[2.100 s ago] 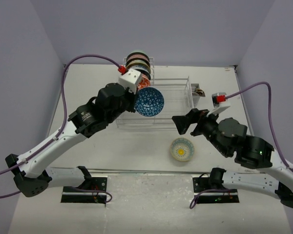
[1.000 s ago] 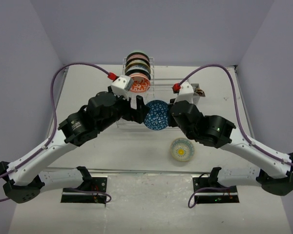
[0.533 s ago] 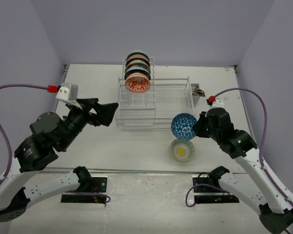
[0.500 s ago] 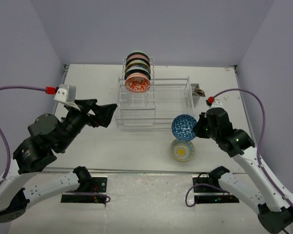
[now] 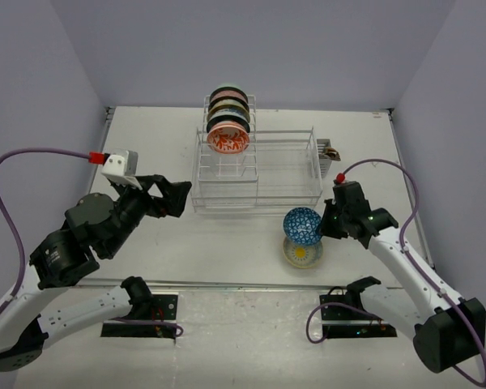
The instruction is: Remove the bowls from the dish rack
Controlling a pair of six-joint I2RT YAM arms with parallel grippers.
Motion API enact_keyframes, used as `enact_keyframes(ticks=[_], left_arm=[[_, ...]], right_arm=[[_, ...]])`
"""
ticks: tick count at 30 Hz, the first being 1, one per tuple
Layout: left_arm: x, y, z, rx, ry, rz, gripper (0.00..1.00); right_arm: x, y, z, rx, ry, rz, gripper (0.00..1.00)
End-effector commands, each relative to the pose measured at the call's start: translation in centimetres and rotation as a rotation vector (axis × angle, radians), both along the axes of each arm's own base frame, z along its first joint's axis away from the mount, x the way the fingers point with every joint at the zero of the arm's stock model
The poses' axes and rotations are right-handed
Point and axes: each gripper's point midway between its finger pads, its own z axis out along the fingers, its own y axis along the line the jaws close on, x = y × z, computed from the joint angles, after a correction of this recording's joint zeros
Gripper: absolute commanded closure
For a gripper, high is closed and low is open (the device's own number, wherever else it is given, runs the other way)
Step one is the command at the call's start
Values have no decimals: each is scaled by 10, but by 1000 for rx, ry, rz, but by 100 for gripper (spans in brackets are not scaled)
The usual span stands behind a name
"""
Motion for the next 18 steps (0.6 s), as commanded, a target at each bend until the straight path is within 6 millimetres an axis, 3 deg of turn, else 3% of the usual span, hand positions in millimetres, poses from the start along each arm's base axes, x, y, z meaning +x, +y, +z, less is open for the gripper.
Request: enact_keyframes(ticks=[1, 13, 18], left_arm=[[8, 2, -10, 44, 10, 44, 0], [12, -7, -11, 57, -1, 19, 0], [14, -14, -26, 75, 7, 1, 0]], right_arm=[[9, 15, 9, 83, -35, 6, 100], [-11, 5, 8, 99, -22, -126, 100], [-20, 6, -3, 62, 8, -160, 100]])
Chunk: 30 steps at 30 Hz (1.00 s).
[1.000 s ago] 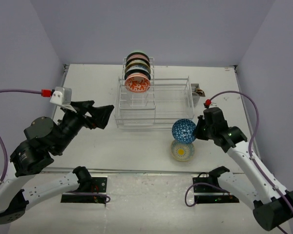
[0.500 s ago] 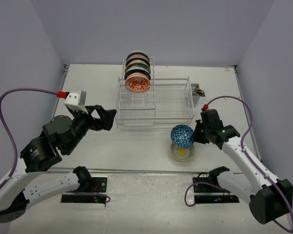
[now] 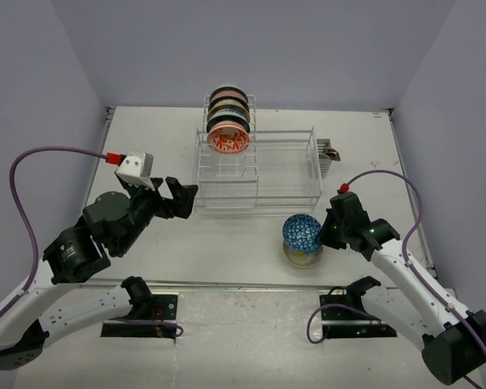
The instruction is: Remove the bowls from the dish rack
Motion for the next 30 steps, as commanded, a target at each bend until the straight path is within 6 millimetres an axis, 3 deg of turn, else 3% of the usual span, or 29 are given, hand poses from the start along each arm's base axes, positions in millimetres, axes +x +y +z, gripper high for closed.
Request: enact_keyframes(ticks=[1, 9, 13, 17, 24, 30], left_arm=[[5, -8, -1, -1, -23, -15, 0], [7, -6, -7, 20, -20, -3, 0], [7, -7, -10, 21, -19, -3, 0], [9, -8, -13, 29, -15, 3, 0], [12, -10, -18, 40, -11, 8, 0], [15, -13, -21, 52, -5, 11, 0]], right_arm=[[0, 1, 0, 5, 2, -63, 100], [-3, 3, -17, -3, 44, -56, 100], [-1, 17, -28, 32, 57, -9, 100], [7, 33, -22, 93, 14, 35, 100], [14, 44, -23, 127, -12, 64, 100], [13, 33, -28, 53, 9, 45, 100]])
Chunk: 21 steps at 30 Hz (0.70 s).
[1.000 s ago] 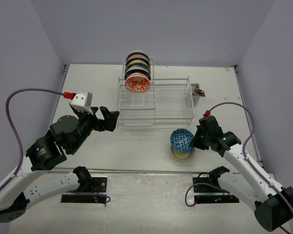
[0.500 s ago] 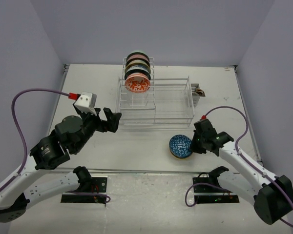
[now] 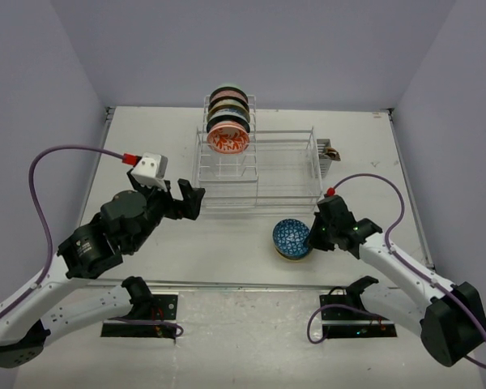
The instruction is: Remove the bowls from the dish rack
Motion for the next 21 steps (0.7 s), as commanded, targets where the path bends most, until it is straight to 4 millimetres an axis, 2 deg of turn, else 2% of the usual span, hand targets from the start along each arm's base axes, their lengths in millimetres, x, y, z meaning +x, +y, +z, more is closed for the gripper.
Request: enact_keyframes(ticks=[1, 7, 15, 21], left_arm=[[6, 0, 8, -8, -36, 18, 0], [7, -3, 5, -9, -34, 14, 0], [7, -6, 4, -8, -27, 4, 0], [6, -2, 8, -12, -34, 8, 0]], right_arm=[[11, 0, 10, -11, -53, -12, 100], [7, -5, 23, 0, -99, -16, 100], [4, -10, 17, -36, -73, -12, 99], [5, -6, 17, -32, -71, 9, 94]])
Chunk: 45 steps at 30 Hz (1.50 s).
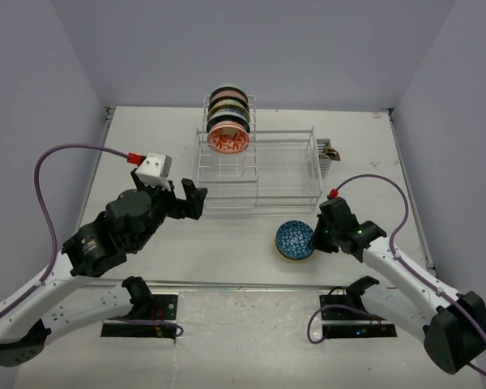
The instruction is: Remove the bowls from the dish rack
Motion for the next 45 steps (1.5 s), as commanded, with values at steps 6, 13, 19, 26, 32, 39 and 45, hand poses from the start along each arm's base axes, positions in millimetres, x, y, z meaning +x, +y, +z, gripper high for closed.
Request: enact_keyframes(ticks=[6, 13, 19, 26, 32, 39, 45], left_arm=[[3, 0, 11, -15, -37, 6, 0], [4, -1, 13, -18, -40, 0, 0], [4, 1, 18, -18, -47, 13, 0], [7, 2, 22, -17, -50, 31, 0], [8, 0, 21, -11, -46, 29, 0], [10, -5, 25, -22, -48, 23, 0], [15, -14, 45, -51, -73, 8, 0]], right_arm=[[13, 10, 15, 31, -52, 29, 88], [13, 14, 25, 55, -77, 47, 76], [10, 2, 31, 1, -70, 27, 71], [10, -3, 41, -9, -85, -5, 68], [11, -7, 38, -19, -88, -26, 93], [10, -6, 22, -36, -43, -24, 100], [11, -7, 26, -34, -55, -35, 96]])
